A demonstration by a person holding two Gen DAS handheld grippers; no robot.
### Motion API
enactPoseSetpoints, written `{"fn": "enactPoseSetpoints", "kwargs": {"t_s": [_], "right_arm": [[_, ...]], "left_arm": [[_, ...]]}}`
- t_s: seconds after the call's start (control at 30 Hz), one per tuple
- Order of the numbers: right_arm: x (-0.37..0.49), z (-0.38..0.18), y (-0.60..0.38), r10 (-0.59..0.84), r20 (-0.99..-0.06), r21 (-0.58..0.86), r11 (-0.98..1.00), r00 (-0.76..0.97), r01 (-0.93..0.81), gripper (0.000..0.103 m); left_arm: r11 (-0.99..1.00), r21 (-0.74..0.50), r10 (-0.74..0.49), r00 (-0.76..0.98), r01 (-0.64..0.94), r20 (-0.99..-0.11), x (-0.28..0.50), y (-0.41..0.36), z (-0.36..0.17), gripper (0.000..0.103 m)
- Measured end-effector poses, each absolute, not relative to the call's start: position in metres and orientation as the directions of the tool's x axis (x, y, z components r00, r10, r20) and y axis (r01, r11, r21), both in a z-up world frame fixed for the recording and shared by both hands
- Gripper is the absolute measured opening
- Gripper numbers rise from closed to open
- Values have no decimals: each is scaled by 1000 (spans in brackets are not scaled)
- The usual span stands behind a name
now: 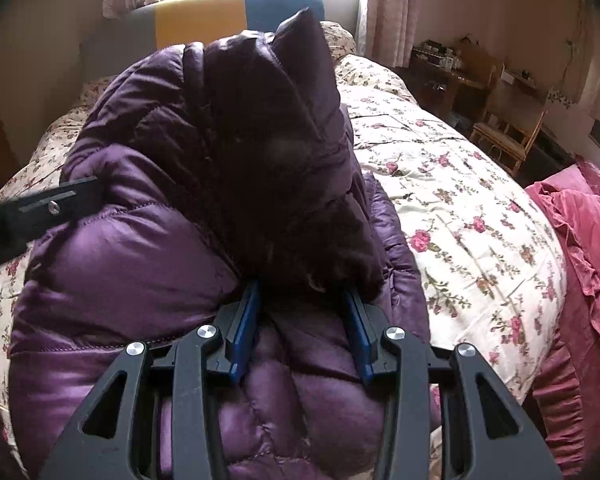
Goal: Fold large clothes
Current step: 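Release the bundle with the right gripper and smooth it with the left gripper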
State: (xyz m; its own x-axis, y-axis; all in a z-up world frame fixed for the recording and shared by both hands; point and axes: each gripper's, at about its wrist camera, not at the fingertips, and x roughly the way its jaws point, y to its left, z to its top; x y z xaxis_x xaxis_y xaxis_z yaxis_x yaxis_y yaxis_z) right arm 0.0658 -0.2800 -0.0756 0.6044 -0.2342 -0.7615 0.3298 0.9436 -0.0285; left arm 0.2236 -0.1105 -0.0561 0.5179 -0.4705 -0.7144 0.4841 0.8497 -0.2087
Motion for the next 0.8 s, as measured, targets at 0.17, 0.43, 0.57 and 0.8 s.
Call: {"fn": "enactPoseSetpoints", "kwargs": {"t_s": [0.17,0.43,0.57,0.8], "right_arm": [[63,-59,-278,-248,-754,-40,942,609,333,42],[64,-34,-274,-256,-718,-40,944,647,329,47],[71,-27,-270,-257,-706,-38,944,660,327,47],[93,-24,-270,-274,-693,-47,940,667,338,47]], "left_arm": [[847,-211,-475,516,489,-713,225,-111,-58,50],[843,-216,-483,515,493,-708,226,-110,-55,50],[843,-217,-483,515,491,-708,227,-111,-56,50],[843,-214,-482,515,494,-709,227,-111,-55,50]]}}
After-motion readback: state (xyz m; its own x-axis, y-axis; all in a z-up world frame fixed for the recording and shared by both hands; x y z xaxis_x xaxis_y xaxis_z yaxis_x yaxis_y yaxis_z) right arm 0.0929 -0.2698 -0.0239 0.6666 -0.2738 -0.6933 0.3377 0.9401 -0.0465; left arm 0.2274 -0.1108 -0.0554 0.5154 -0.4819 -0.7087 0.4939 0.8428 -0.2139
